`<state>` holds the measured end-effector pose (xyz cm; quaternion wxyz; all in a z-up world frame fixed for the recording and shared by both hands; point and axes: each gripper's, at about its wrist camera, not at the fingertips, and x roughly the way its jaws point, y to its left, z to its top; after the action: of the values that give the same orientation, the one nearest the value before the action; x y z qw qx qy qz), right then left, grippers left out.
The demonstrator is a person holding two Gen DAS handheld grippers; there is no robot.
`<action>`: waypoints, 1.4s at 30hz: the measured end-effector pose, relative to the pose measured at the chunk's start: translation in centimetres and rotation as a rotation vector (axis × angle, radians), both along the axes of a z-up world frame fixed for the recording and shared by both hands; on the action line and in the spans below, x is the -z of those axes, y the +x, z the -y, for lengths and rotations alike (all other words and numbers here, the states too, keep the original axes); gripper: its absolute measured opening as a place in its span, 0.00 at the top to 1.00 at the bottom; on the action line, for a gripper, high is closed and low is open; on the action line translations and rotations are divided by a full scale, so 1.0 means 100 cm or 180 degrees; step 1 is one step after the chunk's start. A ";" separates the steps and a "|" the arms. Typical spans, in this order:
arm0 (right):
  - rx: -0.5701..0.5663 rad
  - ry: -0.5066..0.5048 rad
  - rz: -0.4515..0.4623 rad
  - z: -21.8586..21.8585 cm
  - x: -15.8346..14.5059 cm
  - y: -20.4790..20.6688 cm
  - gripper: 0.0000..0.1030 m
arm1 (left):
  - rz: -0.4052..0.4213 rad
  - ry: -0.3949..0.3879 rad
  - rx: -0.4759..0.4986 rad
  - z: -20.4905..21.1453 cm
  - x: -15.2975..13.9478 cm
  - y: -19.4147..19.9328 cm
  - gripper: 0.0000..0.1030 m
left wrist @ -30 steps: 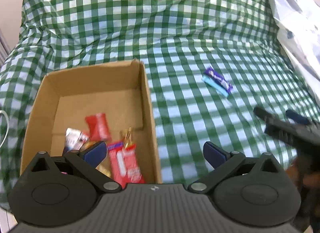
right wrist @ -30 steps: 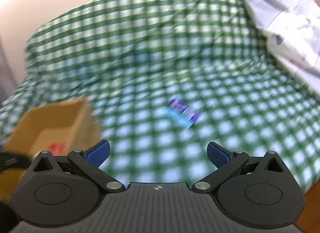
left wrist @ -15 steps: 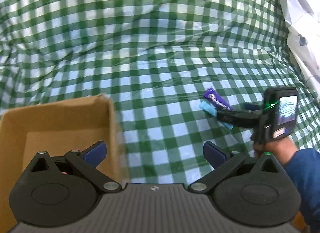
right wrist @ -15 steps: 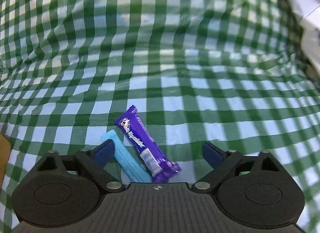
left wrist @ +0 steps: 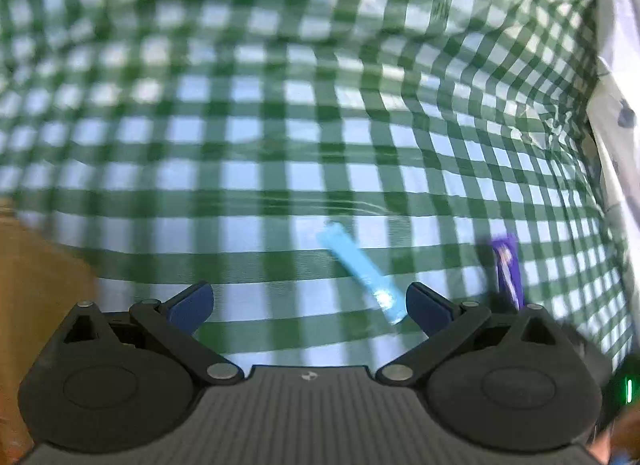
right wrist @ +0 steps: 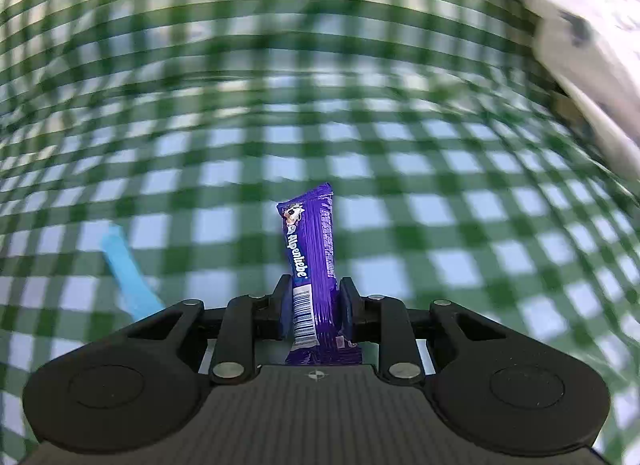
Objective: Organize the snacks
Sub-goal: 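Grasp the purple chocolate bar with the right tool while the left tool grasps the blue stick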
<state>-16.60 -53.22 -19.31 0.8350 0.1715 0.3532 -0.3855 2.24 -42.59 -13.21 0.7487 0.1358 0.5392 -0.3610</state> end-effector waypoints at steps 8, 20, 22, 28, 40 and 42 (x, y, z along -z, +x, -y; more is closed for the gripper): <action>0.0173 0.0155 -0.0035 0.006 0.012 -0.029 0.75 | -0.0457 0.0284 -0.0041 0.075 0.078 0.013 0.04; 0.0292 0.0047 0.0224 -0.024 -0.014 -0.055 0.75 | -0.0125 0.0128 0.0080 0.013 0.020 0.008 1.00; 0.0309 0.0035 0.0395 -0.045 -0.035 -0.067 0.75 | -0.0076 -0.0015 0.0129 -0.011 -0.001 0.003 1.00; 0.0332 0.0122 0.0687 -0.104 -0.070 -0.091 0.75 | 0.0069 -0.0291 0.0203 -0.076 -0.050 -0.016 1.00; 0.0558 0.0263 0.0648 -0.111 -0.072 -0.112 0.75 | -0.0757 -0.0035 -0.0130 0.029 0.032 0.016 0.81; 0.0575 0.0282 0.0644 -0.103 -0.067 -0.113 0.75 | -0.0747 0.0093 -0.0152 0.054 0.051 0.014 0.61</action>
<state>-27.94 -42.89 -12.63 0.8198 0.2773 0.2671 -0.4239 3.68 -47.99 -18.27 0.6867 0.0907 0.6314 -0.3486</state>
